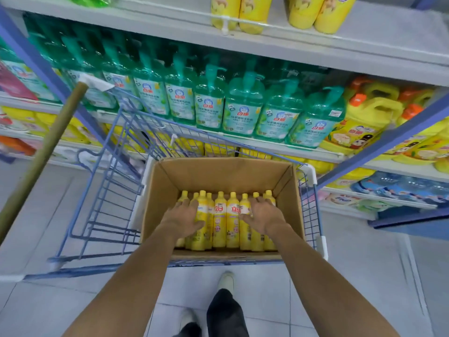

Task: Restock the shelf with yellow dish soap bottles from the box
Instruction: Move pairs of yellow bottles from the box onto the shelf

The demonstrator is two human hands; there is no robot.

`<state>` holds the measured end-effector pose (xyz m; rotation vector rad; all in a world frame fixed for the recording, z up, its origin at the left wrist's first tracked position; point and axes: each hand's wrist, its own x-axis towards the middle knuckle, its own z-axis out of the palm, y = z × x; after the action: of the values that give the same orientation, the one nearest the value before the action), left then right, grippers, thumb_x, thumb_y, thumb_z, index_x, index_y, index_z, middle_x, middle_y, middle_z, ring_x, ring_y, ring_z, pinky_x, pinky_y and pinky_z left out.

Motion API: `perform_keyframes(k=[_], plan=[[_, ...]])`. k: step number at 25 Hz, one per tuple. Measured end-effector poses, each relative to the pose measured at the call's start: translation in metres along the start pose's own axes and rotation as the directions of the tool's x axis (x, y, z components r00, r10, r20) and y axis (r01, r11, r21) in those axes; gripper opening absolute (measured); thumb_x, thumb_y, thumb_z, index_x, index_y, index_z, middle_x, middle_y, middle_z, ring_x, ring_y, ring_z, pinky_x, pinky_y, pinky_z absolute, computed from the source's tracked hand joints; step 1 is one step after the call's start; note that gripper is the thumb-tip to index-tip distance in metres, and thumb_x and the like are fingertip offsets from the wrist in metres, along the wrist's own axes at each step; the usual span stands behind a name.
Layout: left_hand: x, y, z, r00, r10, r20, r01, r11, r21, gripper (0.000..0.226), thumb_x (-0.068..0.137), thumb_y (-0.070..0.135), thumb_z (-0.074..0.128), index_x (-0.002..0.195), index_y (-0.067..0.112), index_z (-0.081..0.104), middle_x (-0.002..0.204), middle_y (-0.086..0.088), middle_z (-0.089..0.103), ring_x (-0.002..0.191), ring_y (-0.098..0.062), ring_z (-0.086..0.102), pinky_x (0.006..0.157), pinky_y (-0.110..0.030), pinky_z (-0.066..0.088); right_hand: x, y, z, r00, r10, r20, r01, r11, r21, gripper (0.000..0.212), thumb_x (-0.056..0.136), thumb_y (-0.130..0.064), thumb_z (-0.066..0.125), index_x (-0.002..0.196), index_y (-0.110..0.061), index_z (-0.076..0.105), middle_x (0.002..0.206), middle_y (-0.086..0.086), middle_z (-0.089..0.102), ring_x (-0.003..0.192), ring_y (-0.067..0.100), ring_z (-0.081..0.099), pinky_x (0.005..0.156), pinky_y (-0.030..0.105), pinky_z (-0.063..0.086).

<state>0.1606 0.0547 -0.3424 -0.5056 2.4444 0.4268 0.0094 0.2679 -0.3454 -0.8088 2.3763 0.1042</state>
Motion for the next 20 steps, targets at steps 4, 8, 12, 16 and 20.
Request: perform_keyframes(k=[4, 8, 12, 16, 20], plan=[[0.040, -0.002, 0.014, 0.999, -0.041, 0.029, 0.041, 0.999, -0.009, 0.079, 0.094, 0.057, 0.052, 0.153, 0.013, 0.024, 0.152, -0.015, 0.038, 0.139, -0.034, 0.038, 0.108, -0.049, 0.041, 0.033, 0.027, 0.017, 0.997, 0.081, 0.006, -0.081, 0.997, 0.010, 0.070, 0.098, -0.057, 0.049, 0.152, -0.014, 0.033, 0.149, 0.012, 0.042, 0.138, 0.033, 0.041, 0.102, 0.048, 0.049], [0.091, -0.013, 0.039, 0.997, -0.051, 0.063, 0.052, 0.999, -0.007, 0.077, 0.094, 0.059, 0.052, 0.151, 0.014, 0.026, 0.150, -0.015, 0.039, 0.137, -0.035, 0.040, 0.105, -0.050, 0.044, 0.069, 0.045, 0.047, 0.989, 0.147, 0.025, -0.148, 0.988, 0.039, 0.064, 0.098, -0.054, 0.051, 0.145, -0.012, 0.040, 0.145, 0.012, 0.045, 0.133, 0.033, 0.045, 0.100, 0.045, 0.047], [0.148, -0.027, 0.071, 0.999, -0.033, 0.032, 0.035, 0.998, -0.048, 0.076, 0.092, 0.059, 0.055, 0.145, 0.009, 0.032, 0.150, -0.018, 0.038, 0.136, -0.037, 0.040, 0.103, -0.052, 0.046, 0.114, 0.042, 0.080, 0.994, 0.108, -0.027, -0.106, 0.993, 0.055, 0.066, 0.099, -0.053, 0.050, 0.149, -0.012, 0.038, 0.145, 0.013, 0.046, 0.135, 0.033, 0.044, 0.101, 0.046, 0.049], [0.190, -0.034, 0.104, 0.998, -0.057, 0.034, 0.060, 0.991, -0.120, 0.080, 0.092, 0.059, 0.056, 0.147, 0.008, 0.029, 0.154, -0.020, 0.032, 0.138, -0.038, 0.037, 0.104, -0.051, 0.044, 0.160, 0.017, 0.111, 0.998, 0.039, -0.042, -0.034, 0.994, 0.107, 0.064, 0.098, -0.053, 0.051, 0.147, -0.013, 0.040, 0.145, 0.011, 0.045, 0.138, 0.033, 0.042, 0.103, 0.047, 0.048], [0.227, -0.039, 0.125, 0.995, -0.099, -0.001, 0.095, 0.965, -0.246, 0.077, 0.092, 0.051, 0.061, 0.143, 0.002, 0.034, 0.150, -0.023, 0.037, 0.138, -0.038, 0.038, 0.103, -0.045, 0.042, 0.208, -0.008, 0.138, 1.000, 0.006, -0.018, -0.004, 0.994, 0.106, 0.061, 0.099, -0.052, 0.050, 0.143, -0.011, 0.043, 0.143, 0.014, 0.047, 0.137, 0.034, 0.042, 0.105, 0.045, 0.045]])
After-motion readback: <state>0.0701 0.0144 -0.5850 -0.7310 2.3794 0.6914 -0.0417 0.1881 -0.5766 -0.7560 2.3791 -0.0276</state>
